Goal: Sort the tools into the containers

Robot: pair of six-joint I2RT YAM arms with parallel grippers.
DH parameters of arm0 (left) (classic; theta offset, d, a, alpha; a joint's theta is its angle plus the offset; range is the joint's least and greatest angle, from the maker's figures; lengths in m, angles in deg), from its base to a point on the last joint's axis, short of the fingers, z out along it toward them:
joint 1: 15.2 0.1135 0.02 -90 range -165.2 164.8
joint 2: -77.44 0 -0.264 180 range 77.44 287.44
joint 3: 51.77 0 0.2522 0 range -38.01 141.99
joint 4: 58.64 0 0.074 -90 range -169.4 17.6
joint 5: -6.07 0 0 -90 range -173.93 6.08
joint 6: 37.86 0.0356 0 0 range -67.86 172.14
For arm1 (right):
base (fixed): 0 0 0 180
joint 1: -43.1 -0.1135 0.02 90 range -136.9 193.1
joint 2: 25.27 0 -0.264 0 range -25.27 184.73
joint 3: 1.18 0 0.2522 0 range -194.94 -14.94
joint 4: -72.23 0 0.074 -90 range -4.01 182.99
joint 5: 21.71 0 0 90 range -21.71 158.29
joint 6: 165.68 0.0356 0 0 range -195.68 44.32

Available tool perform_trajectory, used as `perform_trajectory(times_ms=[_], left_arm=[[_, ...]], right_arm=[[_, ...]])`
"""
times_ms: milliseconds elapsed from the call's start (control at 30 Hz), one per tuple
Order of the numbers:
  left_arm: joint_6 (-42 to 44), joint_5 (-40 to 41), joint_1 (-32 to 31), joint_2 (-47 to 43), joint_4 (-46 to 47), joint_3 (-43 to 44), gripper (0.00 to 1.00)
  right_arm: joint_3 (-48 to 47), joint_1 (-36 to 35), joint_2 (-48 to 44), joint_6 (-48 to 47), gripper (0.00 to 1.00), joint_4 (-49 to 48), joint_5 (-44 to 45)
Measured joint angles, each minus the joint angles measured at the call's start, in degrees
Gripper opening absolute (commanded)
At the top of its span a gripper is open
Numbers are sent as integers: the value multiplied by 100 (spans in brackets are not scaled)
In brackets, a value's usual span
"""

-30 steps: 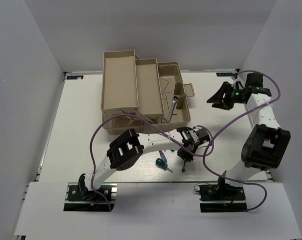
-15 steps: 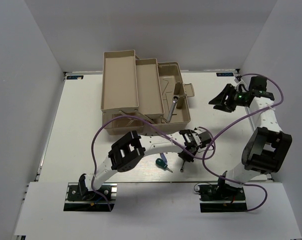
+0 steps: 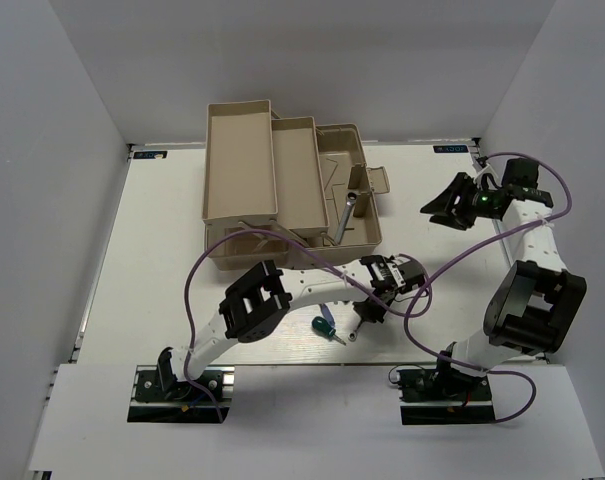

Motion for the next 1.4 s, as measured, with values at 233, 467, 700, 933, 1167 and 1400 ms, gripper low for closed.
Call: perform_trajectory(times_ms=[233,467,700,933,1167,1400], left_arm=[[170,4,22,0,-273,428,0],[317,-7,37,-7,-280,726,0],[446,-26,85,-22,-251,776,22],[601,-433,140,-63,39,286,44],[785,-782,122,-63,313,282,45],[879,-1058,103,-52,501,103,45]], right_arm=[[31,55,-42,-94,54,42,4],[31,96,-42,-138,54,66,2],[31,125,-42,-140,56,83,2],[31,144,-42,-170,56,157,7],[33,162,-42,-234,56,170,7],[33,164,-42,-262,56,175,7]])
